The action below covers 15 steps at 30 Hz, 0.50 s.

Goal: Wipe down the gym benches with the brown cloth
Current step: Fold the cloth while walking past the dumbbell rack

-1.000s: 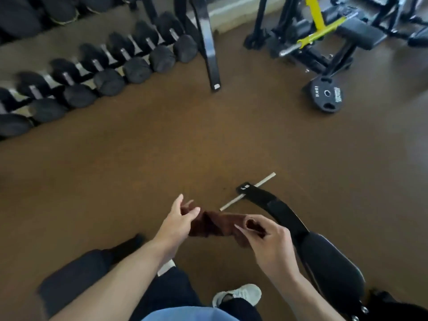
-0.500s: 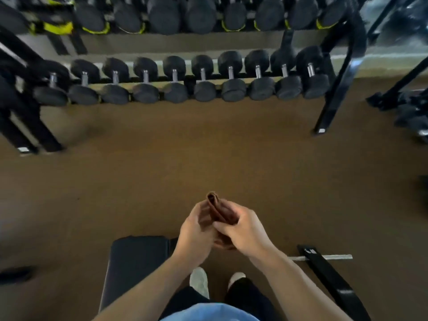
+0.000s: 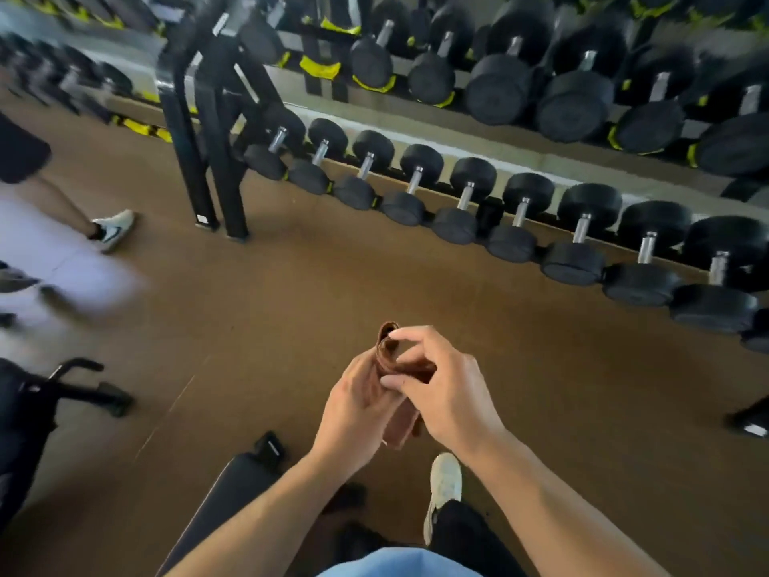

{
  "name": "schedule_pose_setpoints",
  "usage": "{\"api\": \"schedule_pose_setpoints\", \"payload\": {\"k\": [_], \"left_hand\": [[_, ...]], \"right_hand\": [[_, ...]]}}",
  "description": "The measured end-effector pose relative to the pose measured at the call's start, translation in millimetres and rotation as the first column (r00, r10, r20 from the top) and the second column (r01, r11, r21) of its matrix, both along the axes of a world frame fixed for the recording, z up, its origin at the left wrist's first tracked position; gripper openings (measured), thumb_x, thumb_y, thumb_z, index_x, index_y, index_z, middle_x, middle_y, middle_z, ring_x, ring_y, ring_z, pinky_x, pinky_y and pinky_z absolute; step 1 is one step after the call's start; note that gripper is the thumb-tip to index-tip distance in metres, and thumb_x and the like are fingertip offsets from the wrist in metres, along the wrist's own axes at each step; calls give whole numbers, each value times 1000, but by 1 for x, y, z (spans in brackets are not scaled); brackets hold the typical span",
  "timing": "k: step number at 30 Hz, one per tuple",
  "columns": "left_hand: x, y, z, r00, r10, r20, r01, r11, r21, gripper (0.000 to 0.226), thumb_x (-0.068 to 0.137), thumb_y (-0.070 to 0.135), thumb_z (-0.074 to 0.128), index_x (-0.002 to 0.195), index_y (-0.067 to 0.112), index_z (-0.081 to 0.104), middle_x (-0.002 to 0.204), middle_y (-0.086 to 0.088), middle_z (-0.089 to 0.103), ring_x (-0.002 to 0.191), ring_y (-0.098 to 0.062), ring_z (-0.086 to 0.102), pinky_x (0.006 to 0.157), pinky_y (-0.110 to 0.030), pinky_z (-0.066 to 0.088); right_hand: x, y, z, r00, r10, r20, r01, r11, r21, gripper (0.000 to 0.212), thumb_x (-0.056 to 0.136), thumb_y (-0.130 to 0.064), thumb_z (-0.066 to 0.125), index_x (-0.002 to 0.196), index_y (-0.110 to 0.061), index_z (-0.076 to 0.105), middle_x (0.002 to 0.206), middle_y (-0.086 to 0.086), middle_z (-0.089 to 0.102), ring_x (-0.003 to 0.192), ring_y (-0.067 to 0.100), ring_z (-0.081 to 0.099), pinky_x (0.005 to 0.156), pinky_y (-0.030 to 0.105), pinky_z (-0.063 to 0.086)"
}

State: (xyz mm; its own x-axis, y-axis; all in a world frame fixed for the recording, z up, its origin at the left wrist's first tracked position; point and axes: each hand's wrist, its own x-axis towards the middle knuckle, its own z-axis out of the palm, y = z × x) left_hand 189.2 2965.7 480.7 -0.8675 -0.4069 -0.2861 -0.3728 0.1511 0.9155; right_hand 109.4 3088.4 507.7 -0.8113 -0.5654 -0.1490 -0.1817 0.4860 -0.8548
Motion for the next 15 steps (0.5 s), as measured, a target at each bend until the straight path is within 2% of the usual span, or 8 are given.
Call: {"api": "schedule_pose_setpoints", "payload": {"k": [3, 6, 8, 11, 13, 15], "left_hand": [[-35, -7, 1, 999, 53, 5, -53, 999, -6, 33, 95, 17, 68, 113, 43, 63, 107, 18, 71, 100, 7, 64, 84, -15, 51], [-64, -17, 2, 988, 156, 18, -156, 988, -6, 32, 98, 7, 62, 99, 40, 62, 93, 18, 69, 87, 9, 64, 73, -7, 47], [-77, -29, 1, 964, 265, 22, -266, 963, 43, 27, 100, 8, 60, 97, 35, 65, 89, 18, 70, 82, 6, 65, 71, -7, 46], [-90, -56, -2, 917, 399, 20, -399, 908, 131, 19, 100, 6, 60, 105, 22, 69, 93, 13, 72, 81, 7, 66, 72, -7, 47], [-95, -80, -3, 893, 449, 20, -445, 879, 168, 17, 100, 8, 62, 109, 19, 70, 95, 10, 72, 82, 10, 67, 72, -7, 48], [-98, -108, -5, 872, 489, 9, -482, 856, 188, 16, 97, 9, 66, 108, 21, 70, 92, 10, 73, 83, 6, 69, 71, -10, 51]], "right_hand": [[-57, -17, 16, 962, 274, -4, -273, 957, 103, 39, 90, -29, 83, 116, -50, 64, 100, -30, 68, 107, 0, 66, 96, 25, 58], [-96, -44, 18, 881, 473, -29, -467, 877, 113, 39, 97, -20, 75, 122, -49, 65, 109, -25, 69, 112, 2, 62, 101, 28, 56], [-116, -64, 13, 830, 556, -38, -548, 827, 128, 47, 101, -11, 67, 127, -50, 63, 117, -17, 68, 115, 5, 61, 103, 31, 55], [-140, -101, 4, 761, 648, -33, -639, 757, 135, 60, 101, 0, 60, 130, -52, 61, 117, -14, 65, 117, 8, 62, 106, 35, 55], [-153, -131, -2, 716, 697, -36, -690, 715, 110, 59, 99, 4, 57, 127, -47, 66, 114, -12, 66, 114, 7, 64, 104, 34, 55], [-162, -169, -5, 661, 750, -25, -746, 660, 95, 54, 100, 5, 57, 123, -42, 70, 114, -11, 68, 112, 5, 65, 99, 29, 57]]}}
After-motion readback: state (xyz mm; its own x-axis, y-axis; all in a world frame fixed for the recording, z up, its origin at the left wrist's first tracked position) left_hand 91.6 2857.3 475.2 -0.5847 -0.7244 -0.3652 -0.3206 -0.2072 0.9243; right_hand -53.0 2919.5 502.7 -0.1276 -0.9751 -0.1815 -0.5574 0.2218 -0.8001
